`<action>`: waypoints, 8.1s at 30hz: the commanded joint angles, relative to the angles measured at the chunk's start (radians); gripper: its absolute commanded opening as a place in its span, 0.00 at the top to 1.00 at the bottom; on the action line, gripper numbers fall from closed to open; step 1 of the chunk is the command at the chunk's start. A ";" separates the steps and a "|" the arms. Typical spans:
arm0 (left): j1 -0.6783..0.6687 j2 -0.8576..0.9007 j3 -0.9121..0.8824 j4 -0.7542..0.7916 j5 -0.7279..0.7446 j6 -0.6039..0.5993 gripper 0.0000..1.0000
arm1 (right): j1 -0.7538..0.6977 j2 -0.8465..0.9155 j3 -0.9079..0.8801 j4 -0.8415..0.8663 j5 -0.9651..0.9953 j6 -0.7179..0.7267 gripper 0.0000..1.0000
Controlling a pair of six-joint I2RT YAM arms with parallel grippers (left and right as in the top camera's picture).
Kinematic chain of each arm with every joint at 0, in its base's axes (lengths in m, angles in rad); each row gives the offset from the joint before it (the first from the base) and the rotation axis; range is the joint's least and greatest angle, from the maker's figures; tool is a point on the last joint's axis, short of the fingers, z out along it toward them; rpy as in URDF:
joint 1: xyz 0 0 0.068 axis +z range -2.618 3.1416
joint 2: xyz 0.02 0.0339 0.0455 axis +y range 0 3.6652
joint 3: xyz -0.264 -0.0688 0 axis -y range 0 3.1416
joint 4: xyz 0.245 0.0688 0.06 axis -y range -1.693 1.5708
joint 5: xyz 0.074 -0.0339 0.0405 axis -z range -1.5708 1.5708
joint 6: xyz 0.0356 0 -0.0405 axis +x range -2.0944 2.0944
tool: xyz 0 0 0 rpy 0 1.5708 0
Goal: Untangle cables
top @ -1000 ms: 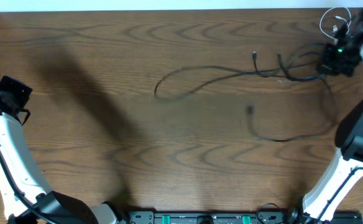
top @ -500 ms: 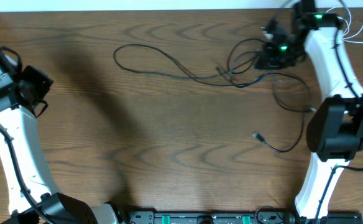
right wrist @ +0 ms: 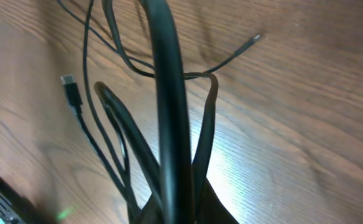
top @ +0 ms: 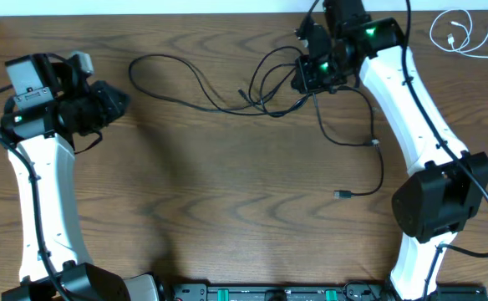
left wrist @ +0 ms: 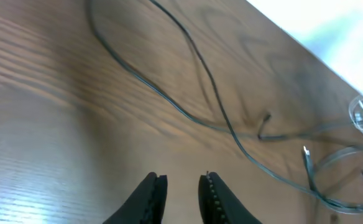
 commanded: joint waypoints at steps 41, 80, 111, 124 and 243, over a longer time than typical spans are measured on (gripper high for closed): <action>-0.613 0.297 -0.004 0.494 0.148 -0.044 0.42 | 0.039 -0.008 0.005 -0.058 -0.148 -0.037 0.97; -0.483 -0.228 0.025 0.233 -0.129 -0.124 0.93 | -0.005 -0.007 0.004 0.057 -0.233 -0.142 0.71; -0.483 -0.080 0.024 0.114 0.355 0.089 0.93 | 0.096 0.064 0.004 0.340 -0.393 -0.105 0.58; -0.483 -0.080 0.024 0.114 0.380 0.089 0.93 | 0.129 0.125 0.003 0.290 -0.274 -0.095 0.67; -0.384 0.098 0.000 0.068 -0.727 0.049 0.93 | -0.498 -0.449 -0.001 -0.321 0.049 -0.050 0.99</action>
